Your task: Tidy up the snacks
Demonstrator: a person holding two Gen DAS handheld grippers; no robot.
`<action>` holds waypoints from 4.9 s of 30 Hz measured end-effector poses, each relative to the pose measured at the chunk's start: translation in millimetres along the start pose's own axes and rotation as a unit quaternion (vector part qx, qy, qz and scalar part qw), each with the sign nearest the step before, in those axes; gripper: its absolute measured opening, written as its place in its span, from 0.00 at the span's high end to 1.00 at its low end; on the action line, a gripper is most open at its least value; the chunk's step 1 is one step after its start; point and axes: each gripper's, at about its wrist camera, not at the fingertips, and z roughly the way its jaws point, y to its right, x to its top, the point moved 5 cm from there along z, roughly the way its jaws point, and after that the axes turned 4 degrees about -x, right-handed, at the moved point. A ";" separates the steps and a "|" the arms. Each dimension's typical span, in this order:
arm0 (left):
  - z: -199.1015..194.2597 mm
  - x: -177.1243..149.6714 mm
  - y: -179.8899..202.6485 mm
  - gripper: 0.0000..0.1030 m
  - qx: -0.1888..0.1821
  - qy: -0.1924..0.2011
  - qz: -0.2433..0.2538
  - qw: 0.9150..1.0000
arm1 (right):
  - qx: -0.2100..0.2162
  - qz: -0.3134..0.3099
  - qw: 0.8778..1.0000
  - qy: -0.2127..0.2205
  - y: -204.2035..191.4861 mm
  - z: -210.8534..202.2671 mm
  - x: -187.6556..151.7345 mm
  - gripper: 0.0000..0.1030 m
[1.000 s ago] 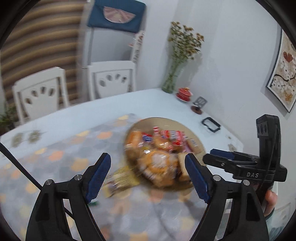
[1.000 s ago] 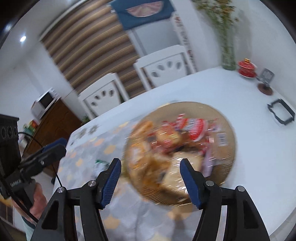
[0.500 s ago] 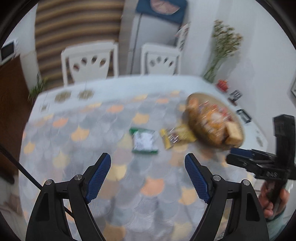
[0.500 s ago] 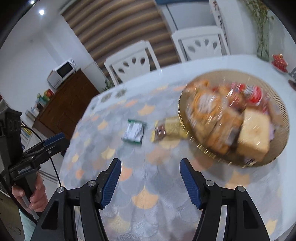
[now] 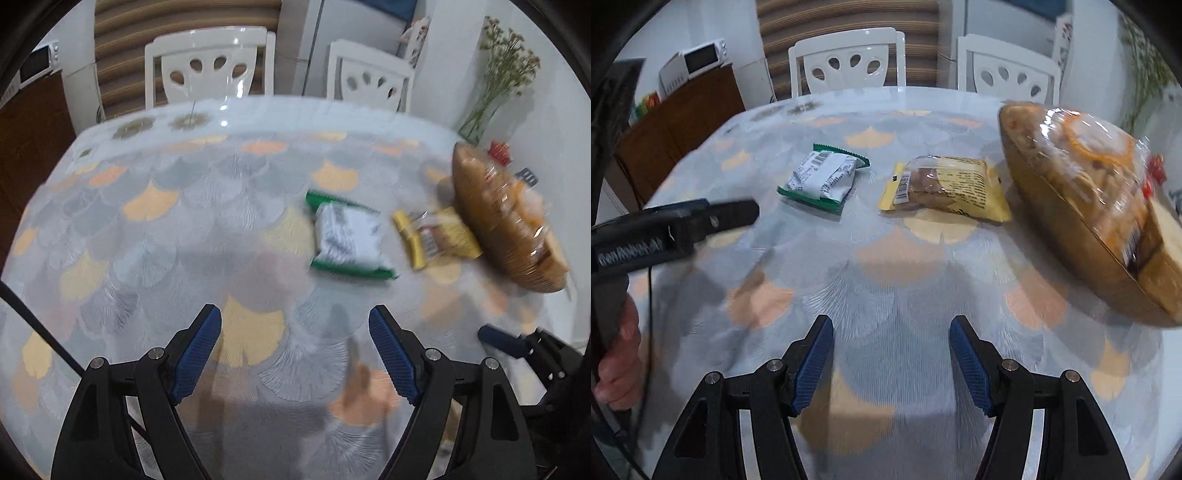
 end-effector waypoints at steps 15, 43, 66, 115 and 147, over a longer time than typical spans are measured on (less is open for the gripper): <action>11.1 -7.3 -10.3 0.21 0.003 0.014 -0.016 1.000 | -0.003 -0.031 0.999 0.017 -11.0 17.8 -3.5 0.00; 14.7 -8.7 -9.0 0.20 0.017 0.010 -0.005 1.000 | 0.000 -0.027 0.999 0.030 -13.5 16.3 -4.5 0.00; 16.7 -7.3 -7.6 0.17 0.010 0.008 0.000 1.000 | 0.000 -0.027 0.999 0.030 -13.4 16.1 -4.6 0.00; 12.7 21.2 -18.8 0.54 -0.004 -0.029 0.027 0.999 | 0.063 0.141 0.987 0.033 48.8 33.7 87.7 0.06; -53.3 -14.5 -12.6 0.54 -0.020 -0.003 0.027 0.999 | 0.078 0.044 0.996 0.002 1.9 31.8 87.3 0.51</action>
